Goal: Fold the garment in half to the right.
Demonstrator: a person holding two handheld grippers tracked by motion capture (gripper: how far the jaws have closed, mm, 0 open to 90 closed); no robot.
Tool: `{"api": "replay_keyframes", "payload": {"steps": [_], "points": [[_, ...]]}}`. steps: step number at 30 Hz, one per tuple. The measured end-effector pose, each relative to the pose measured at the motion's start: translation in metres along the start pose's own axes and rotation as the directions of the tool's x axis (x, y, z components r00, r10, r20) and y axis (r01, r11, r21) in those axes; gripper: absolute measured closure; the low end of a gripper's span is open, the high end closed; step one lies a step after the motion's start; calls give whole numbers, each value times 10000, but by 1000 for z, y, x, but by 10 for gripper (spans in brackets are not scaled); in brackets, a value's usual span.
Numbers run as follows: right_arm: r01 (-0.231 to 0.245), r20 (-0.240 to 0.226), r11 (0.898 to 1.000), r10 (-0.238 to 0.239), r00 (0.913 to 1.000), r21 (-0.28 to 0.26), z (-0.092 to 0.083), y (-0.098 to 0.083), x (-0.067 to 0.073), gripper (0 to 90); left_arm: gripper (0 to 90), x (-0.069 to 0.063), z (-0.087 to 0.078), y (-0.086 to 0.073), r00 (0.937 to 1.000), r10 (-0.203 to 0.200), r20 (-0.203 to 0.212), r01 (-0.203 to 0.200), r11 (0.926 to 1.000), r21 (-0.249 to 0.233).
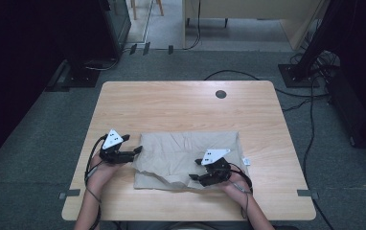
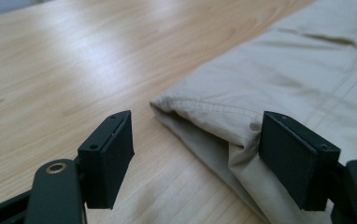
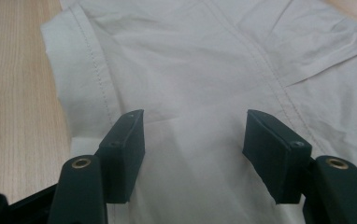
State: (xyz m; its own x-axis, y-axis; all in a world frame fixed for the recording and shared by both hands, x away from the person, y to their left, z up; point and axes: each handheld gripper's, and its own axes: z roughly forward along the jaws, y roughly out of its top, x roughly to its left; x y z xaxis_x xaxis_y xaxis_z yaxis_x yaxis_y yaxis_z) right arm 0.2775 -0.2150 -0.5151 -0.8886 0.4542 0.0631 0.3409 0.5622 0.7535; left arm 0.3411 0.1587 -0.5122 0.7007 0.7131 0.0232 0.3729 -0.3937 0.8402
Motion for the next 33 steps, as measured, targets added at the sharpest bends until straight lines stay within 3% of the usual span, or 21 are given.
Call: {"api": "replay_keyframes", "payload": {"steps": [9,17,23,26,30,33], "points": [[62,44,9998,-63,10000,202,1,-8,-3,409,263,0,5,-7,9999,58,101,-64,9981,609],[-241,98,9993,244,9997,-288,-5,-1,0,403,263,4,-3,1,9972,-374,644,399,9984,-388],[-509,66,9973,513,9987,-530,-6,7,2,406,263,9,-5,8,9964,-433,733,485,9963,-711],[-723,209,9958,736,9971,-553,-3,9,2,397,264,12,-4,12,9942,-573,909,650,9943,-842],[-1068,728,9896,1140,9908,-960,-3,12,6,357,264,17,0,18,9870,-960,1287,1089,9893,-974],[-992,929,9906,1080,9898,-945,-2,19,11,367,264,20,3,21,9860,-976,1353,1132,9872,-1123]]}}
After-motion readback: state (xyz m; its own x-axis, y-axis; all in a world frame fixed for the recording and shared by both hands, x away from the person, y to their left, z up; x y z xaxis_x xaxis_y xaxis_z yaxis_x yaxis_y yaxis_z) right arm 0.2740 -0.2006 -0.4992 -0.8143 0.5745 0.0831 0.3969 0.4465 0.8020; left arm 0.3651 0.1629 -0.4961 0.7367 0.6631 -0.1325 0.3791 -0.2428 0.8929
